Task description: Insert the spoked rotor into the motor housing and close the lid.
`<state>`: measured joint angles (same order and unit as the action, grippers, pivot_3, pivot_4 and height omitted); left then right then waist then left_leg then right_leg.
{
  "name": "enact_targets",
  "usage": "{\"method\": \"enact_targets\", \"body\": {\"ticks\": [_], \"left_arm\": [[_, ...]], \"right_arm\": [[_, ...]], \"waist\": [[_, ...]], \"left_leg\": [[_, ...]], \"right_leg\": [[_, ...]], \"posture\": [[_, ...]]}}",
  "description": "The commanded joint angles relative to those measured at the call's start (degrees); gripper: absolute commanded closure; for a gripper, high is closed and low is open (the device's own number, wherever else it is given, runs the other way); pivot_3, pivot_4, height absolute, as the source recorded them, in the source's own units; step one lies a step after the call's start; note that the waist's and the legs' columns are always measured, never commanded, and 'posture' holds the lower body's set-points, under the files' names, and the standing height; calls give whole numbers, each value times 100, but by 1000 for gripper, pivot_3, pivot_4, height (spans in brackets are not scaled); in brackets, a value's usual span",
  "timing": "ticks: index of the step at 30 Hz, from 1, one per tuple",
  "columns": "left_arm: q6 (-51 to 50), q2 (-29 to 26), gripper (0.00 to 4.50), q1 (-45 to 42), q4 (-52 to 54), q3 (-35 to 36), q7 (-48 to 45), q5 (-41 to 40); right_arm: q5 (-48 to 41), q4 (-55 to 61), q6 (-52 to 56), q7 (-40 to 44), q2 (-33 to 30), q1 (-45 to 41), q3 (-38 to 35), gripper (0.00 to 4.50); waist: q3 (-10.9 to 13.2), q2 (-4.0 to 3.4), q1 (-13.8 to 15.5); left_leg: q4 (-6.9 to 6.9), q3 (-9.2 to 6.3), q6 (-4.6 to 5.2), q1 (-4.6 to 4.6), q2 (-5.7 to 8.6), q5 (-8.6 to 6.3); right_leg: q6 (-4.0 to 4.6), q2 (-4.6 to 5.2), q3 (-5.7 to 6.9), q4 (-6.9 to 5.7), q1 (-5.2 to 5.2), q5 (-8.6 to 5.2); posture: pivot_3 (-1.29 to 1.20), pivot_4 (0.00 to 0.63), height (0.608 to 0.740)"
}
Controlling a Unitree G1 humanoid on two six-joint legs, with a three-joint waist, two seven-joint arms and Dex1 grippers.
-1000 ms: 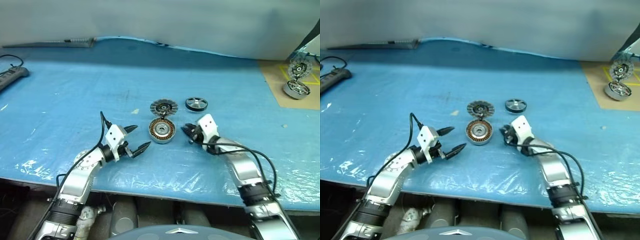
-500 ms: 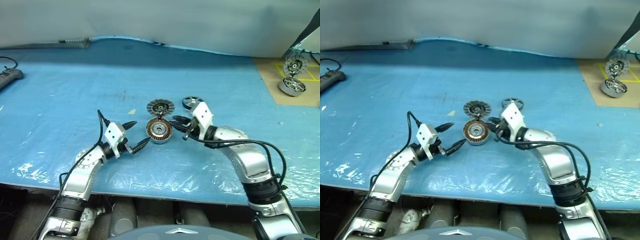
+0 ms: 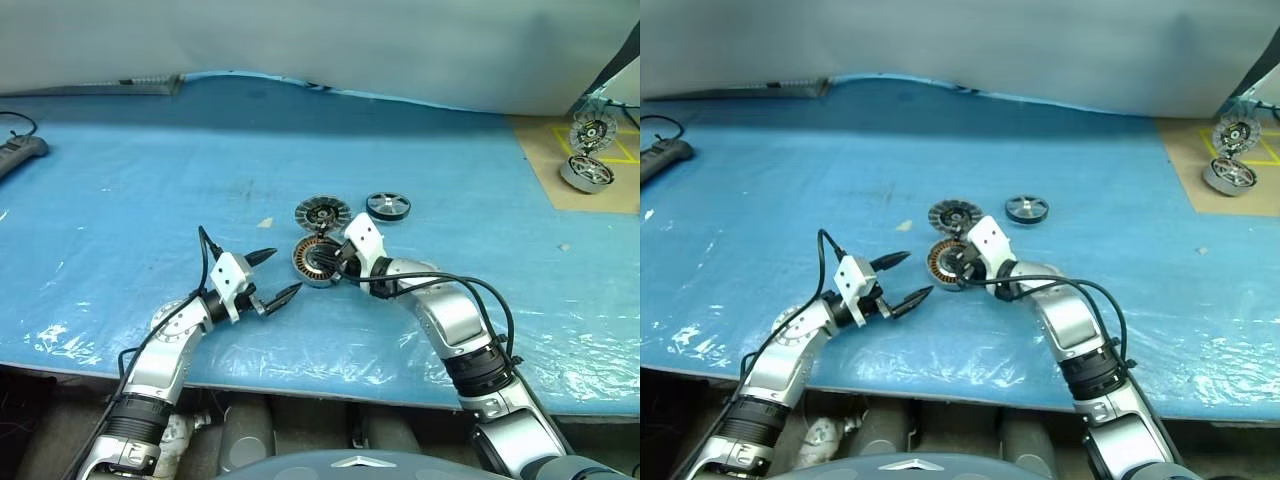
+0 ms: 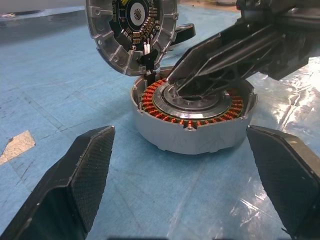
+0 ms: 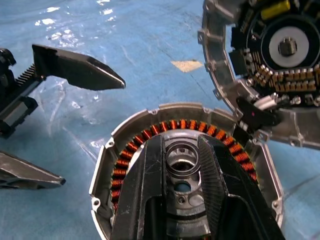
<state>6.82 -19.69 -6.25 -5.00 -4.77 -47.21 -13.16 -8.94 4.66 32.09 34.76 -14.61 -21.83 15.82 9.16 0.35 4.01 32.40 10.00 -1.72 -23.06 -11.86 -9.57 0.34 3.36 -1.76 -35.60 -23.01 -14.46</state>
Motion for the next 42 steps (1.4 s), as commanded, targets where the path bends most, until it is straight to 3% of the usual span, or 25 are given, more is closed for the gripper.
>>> {"method": "enact_targets", "body": {"ticks": [1, 12, 17, 24, 27, 32, 42], "left_arm": [[91, 11, 0, -22, 84, 6, -7, -41], [81, -6, 0, -56, 41, 11, -14, -28], [77, -8, 0, -63, 43, 10, -17, -27], [39, -6, 0, -32, 107, 36, 18, -47], [36, -7, 0, -11, 129, 44, 28, -55], [27, 13, 0, -27, 126, 26, 38, -55], [22, 15, 0, -28, 103, 17, 30, -45]], "right_arm": [[28, 54, -173, 16, 11, -31, 9, 3938], [25, 119, -129, 72, -121, 122, 30, 3938], [28, 93, -147, 15, -42, 71, 28, 2275], [-510, 1216, 600, 62, -182, 98, -361, 2275], [-683, 1708, 1001, 18, -293, 158, -451, 2881], [-533, 1733, 1468, -175, -672, -7, -607, 4467], [-354, 986, 2076, -130, -1680, -828, -858, 4467]], "waist": [[0, 0, 0], [0, 0, 1], [0, 0, 0], [0, 0, 6], [0, 0, 9], [0, 0, 10], [0, 0, 3]], "left_leg": [[1, 0, 0, 0, 0, 0], [6, 0, 0, 3, 0, 0], [6, 0, 0, 3, 0, 0], [7, -1, 0, 1, 0, 0], [6, -1, 0, 2, 0, 0], [8, -2, 0, 4, 1, 0], [10, -1, 0, 4, 2, 1]], "right_leg": [[0, 0, 0, -1, 0, 0], [0, 1, -1, -8, 2, 0], [0, 1, -1, -8, 2, 0], [0, 1, -1, -8, 1, 0], [-1, 0, 0, -8, 2, 0], [-1, 2, -1, -8, 4, 1], [-1, 1, -2, -10, 4, 1]], "posture": [[0, 150, 740], [0, 150, 740], [0, 150, 740], [0, 150, 740], [0, 150, 740], [0, 150, 740], [0, 150, 740]]}}
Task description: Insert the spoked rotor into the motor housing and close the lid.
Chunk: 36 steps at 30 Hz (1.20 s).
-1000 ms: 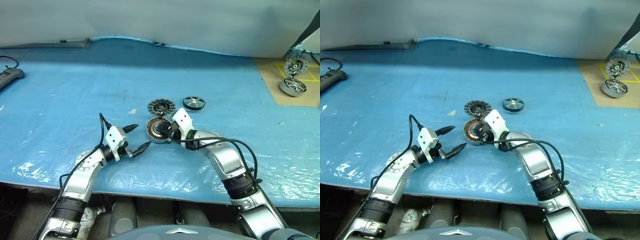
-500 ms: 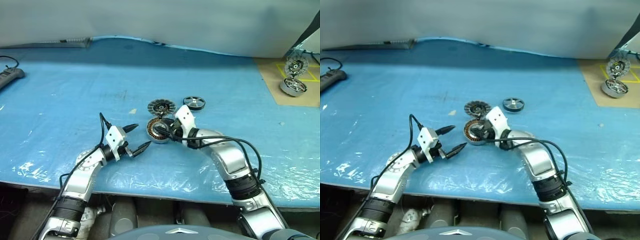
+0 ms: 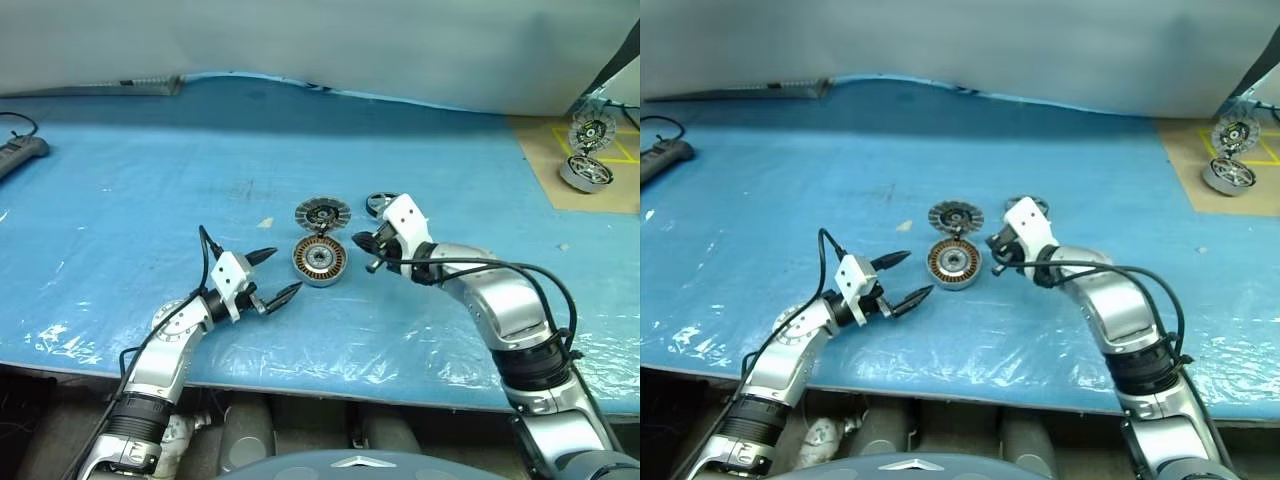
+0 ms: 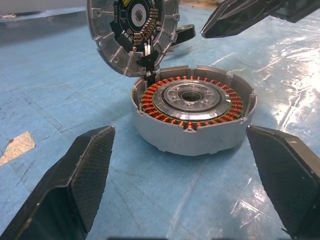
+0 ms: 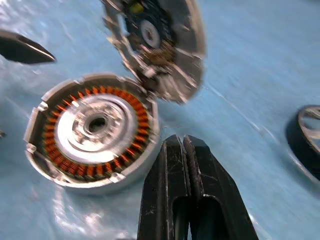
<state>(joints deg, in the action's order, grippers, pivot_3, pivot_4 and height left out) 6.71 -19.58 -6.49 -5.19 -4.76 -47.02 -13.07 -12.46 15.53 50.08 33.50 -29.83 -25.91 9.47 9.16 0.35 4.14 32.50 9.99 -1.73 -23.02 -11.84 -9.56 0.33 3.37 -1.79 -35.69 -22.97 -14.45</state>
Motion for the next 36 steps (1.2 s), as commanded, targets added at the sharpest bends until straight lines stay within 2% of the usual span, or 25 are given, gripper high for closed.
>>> {"method": "enact_targets", "body": {"ticks": [1, 3, 6, 17, 18, 27, 36], "left_arm": [[34, 2, 0, -1, 120, 16, 12, -51], [34, 4, 0, -8, 107, 16, 15, -46], [37, 13, 0, -1, 102, 9, 21, -38], [52, 17, 0, 109, 174, 22, 82, -30], [56, 19, 0, 119, 179, 22, 92, -27], [98, 35, 0, 196, 173, -15, 126, -13], [101, 39, 0, 217, 185, -18, 145, 7]], "right_arm": [[-83, -275, 457, -5, -162, -616, -332, 4467], [-211, -583, 747, -14, -126, -923, -509, 4467], [-118, -1431, 901, -84, -116, -1529, -581, 3890], [299, -3298, 420, 205, -202, -2622, -169, 231], [323, -3420, 394, 225, -184, -2676, -164, 29], [536, -4093, 21, 363, -36, -2819, -50, 29], [577, -5014, -56, -133, 504, -3232, -353, 29]], "waist": [[0, 0, -18], [0, 0, -17], [0, 0, -11], [0, 0, 17], [0, 0, 19], [0, 0, 41], [0, -1, 37]], "left_leg": [[1, 0, 0, 1, 0, 0], [4, 0, 0, 3, -1, 0], [6, 0, 0, 3, 0, 0], [14, 1, 0, -5, -3, 0], [15, 1, 0, -5, -2, 0], [25, 1, 1, -6, -5, 0], [28, 1, 1, -9, -7, 1]], "right_leg": [[0, -1, -1, -2, -1, 0], [0, -2, -2, -6, 0, 0], [1, -1, -2, -7, 1, 0], [3, -1, 4, -9, 1, 1], [4, -1, 4, -11, 1, 1], [5, -1, 4, -21, 0, 0], [9, -3, 4, -24, -4, -1]], "posture": [[0, 150, 740], [0, 150, 740], [0, 150, 740], [0, 150, 740], [0, 150, 740], [0, 150, 740], [0, 150, 740]]}}
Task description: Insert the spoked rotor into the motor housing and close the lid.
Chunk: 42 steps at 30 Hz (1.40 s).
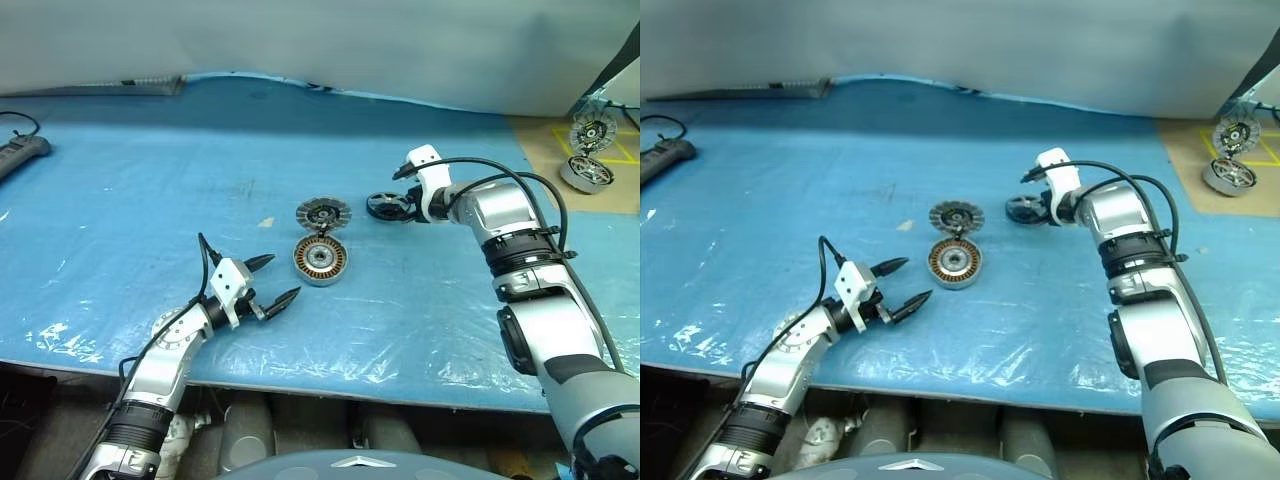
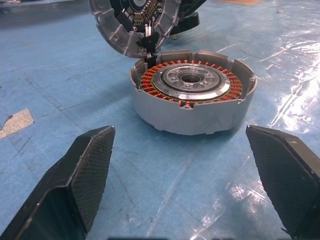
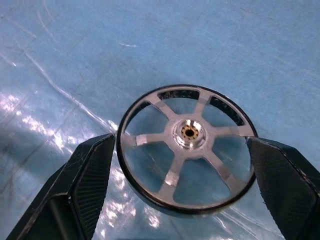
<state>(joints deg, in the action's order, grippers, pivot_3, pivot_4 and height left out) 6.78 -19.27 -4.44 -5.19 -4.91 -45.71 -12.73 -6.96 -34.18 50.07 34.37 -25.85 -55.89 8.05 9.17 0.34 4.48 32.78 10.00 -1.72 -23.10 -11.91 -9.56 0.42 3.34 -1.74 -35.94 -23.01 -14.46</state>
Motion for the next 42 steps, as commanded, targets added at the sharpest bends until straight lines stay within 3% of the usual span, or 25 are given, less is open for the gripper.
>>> {"method": "enact_targets", "body": {"ticks": [1, 11, 14, 17, 39, 42], "left_arm": [[92, 10, 0, 19, 190, -1, 20, -25], [84, 9, 0, 55, 226, 5, 76, -6], [81, 17, 0, 22, 197, -7, 70, -3], [75, 38, 0, -39, 160, -33, 55, 2], [175, 86, 0, -55, 19, -35, 41, 45], [175, 82, 0, -60, 16, -29, 50, 49]], "right_arm": [[35, -76, -55, -303, 157, -249, -250, 29], [-64, 422, 424, -764, 330, -101, -568, 29], [-68, 584, 474, -885, 336, -77, -678, 605], [-45, 757, 571, -840, 318, -35, -632, 1561], [54, 984, 739, -1544, 576, 631, -710, 1561], [76, 936, 671, -1569, 545, 648, -697, 2113]], "waist": [[0, 0, 5], [1, -1, 66], [1, -1, 81], [1, -1, 88], [1, -2, 89], [1, -2, 88]], "left_leg": [[0, 0, 0, -1, 0, 0], [0, 0, 0, -3, 0, 0], [-1, 0, -1, -3, 0, 0], [-2, 0, -1, -2, 0, 0], [-4, 0, -2, -1, 0, 0], [-4, 0, -2, -1, 1, 0]], "right_leg": [[0, 0, 1, 1, 0, 0], [-2, 1, 2, 1, 0, 1], [-2, 0, 2, 1, -2, 1], [-3, 0, 2, 1, -2, 1], [-4, 0, 0, 2, -3, 2], [-4, 0, 0, 3, -2, 2]], "posture": [[0, 150, 740], [0, 150, 740], [0, 150, 740], [0, 150, 740], [0, 150, 740], [0, 150, 740]]}}
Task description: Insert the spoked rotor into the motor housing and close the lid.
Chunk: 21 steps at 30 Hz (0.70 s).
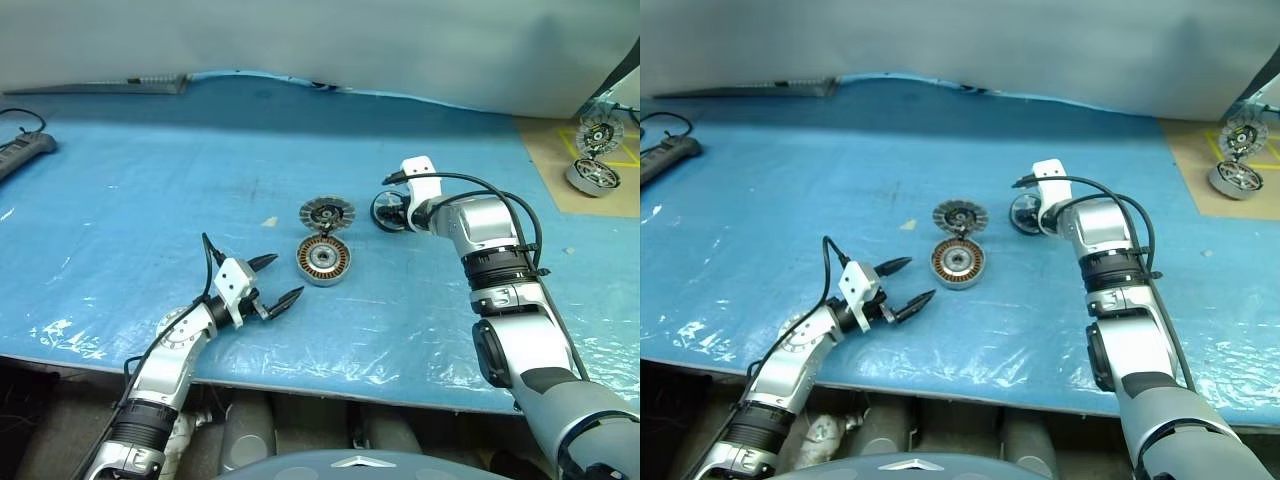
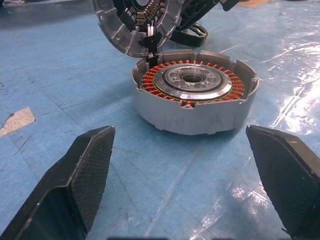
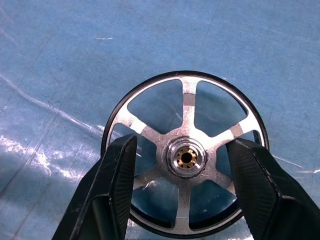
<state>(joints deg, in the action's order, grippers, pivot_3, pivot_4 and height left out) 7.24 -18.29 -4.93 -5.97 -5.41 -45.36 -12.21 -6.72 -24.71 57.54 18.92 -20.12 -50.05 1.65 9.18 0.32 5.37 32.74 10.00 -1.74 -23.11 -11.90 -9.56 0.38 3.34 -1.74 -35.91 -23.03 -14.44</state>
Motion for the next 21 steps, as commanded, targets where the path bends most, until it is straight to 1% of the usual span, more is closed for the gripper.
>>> {"method": "enact_targets", "body": {"ticks": [1, 3, 4, 7, 11, 17, 21], "left_arm": [[127, -17, 0, -16, 92, 23, 16, -4], [125, -17, 0, -16, 96, 26, 18, -6], [124, -17, 0, -17, 97, 27, 19, -7], [126, -19, 0, -26, 90, 31, 15, -10], [118, -28, 0, -31, 98, 32, 9, -13], [126, -53, 0, -34, 93, 57, -13, -37], [147, -68, 0, -30, 84, 61, -45, -50]], "right_arm": [[60, -11, -93, -23, -38, 65, -45, 2436], [76, 23, -112, 2, -65, 76, -12, 3073], [83, 47, -116, 18, -82, 83, 6, 3266], [116, 151, -129, 84, -165, 117, 87, 3280], [116, 496, -98, 408, -491, 202, 282, 3280], [-76, 1603, -375, 2215, -1962, 448, 1006, 3280], [-97, 2610, -979, 3588, -3127, 928, 1465, 3280]], "waist": [[0, 0, -3], [0, 0, -4], [0, 0, -4], [0, 0, -2], [0, 0, 21], [4, -7, 48], [5, -8, 25]], "left_leg": [[0, 0, 0, 4, 0, 0], [0, 0, 0, 10, 0, 0], [0, 0, 0, 14, 0, 0], [1, 0, 0, 17, 0, 0], [1, 0, 0, 13, 0, 0], [-6, -1, 0, -8, 4, 0], [-16, -2, 0, -4, -2, -1]], "right_leg": [[0, 0, 0, 0, 3, 0], [0, 0, -1, -1, 8, 0], [0, 0, -1, -1, 11, 0], [1, 2, -3, 1, 15, -1], [0, 2, -1, 4, 16, 0], [-4, 5, 5, 18, 7, 2], [-4, -3, 4, 17, 2, 1]], "posture": [[0, 150, 740], [0, 150, 740], [0, 150, 740], [0, 150, 740], [0, 150, 740], [0, 150, 740], [0, 150, 740]]}}
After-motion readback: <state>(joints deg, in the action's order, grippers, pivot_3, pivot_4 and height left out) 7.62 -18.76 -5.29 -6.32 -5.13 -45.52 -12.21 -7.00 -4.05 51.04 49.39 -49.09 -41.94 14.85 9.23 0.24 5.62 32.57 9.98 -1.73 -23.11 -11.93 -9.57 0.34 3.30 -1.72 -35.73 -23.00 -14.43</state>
